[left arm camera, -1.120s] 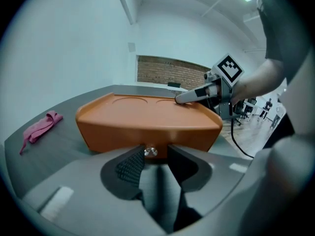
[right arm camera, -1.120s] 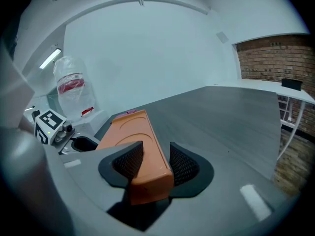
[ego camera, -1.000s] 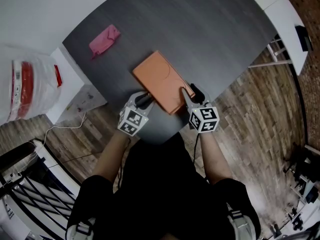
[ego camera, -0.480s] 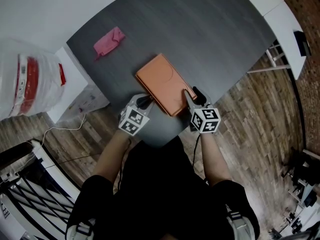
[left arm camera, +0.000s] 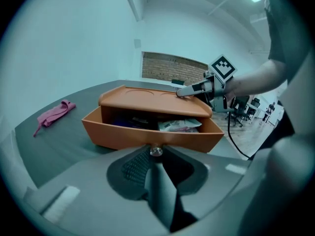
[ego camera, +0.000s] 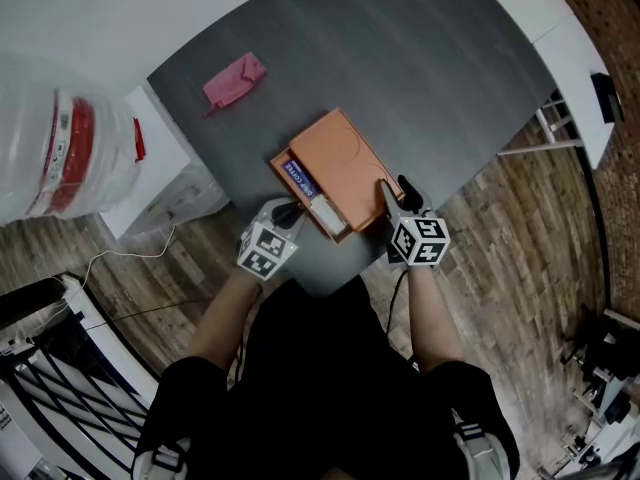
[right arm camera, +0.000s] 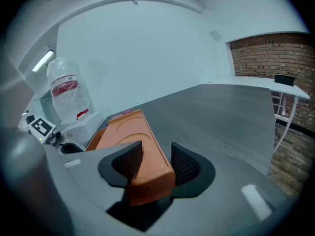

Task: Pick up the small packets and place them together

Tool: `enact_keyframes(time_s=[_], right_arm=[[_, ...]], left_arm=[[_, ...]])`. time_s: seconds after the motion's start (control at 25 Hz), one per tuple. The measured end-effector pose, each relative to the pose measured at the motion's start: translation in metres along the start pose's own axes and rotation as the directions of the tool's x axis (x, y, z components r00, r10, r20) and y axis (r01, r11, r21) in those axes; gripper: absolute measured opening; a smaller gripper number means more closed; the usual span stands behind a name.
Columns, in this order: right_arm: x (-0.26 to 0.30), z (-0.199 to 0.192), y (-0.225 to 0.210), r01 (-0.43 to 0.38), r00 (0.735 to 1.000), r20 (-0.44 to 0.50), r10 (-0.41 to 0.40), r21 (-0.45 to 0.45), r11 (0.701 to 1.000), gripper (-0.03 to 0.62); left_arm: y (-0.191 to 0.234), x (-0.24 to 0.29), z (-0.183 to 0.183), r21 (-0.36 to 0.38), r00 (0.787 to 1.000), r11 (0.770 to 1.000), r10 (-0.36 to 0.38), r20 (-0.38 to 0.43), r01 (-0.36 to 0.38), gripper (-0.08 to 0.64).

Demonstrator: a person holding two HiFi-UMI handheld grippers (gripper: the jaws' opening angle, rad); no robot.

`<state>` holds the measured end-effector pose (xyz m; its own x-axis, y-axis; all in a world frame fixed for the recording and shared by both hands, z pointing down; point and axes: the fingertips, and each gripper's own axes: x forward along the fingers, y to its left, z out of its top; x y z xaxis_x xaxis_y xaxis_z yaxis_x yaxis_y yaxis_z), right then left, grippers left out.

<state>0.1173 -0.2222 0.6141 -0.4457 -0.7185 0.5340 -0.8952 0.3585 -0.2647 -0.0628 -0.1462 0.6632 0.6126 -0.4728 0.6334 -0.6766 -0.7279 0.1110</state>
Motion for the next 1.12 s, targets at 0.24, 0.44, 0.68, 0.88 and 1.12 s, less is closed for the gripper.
enact_keyframes(time_s=[0.24,0.44,0.68,0.88,1.12], right_arm=[[0.002,-0.001,-0.004,0.011,1.0,0.004,-0.011,0.01,1.0,0.183],[0.003,0.001,-0.006,0.027,1.0,0.006,-0.027,0.012,1.0,0.183],[0.004,0.0,-0.005,0.048,0.999,0.011,-0.048,0.02,0.999,0.183],[0.005,0.0,-0.003,0.057,0.998,0.021,-0.058,0.017,0.998,0.183],[0.006,-0.001,-0.004,0.068,0.998,0.018,-0.068,0.025,0.997,0.183]], left_arm=[[0.001,-0.012,-0.014,-0.02,1.0,1.0,0.007,-0.012,-0.007,0.074],[0.002,-0.018,-0.026,-0.026,1.0,1.0,0.014,-0.022,-0.014,0.074],[0.003,-0.036,-0.037,-0.037,0.999,0.999,0.015,-0.04,-0.016,0.074],[0.005,-0.047,-0.047,-0.051,0.999,0.998,0.022,-0.029,-0.024,0.074],[0.006,-0.045,-0.047,-0.067,0.999,0.997,0.03,-0.024,-0.032,0.074]])
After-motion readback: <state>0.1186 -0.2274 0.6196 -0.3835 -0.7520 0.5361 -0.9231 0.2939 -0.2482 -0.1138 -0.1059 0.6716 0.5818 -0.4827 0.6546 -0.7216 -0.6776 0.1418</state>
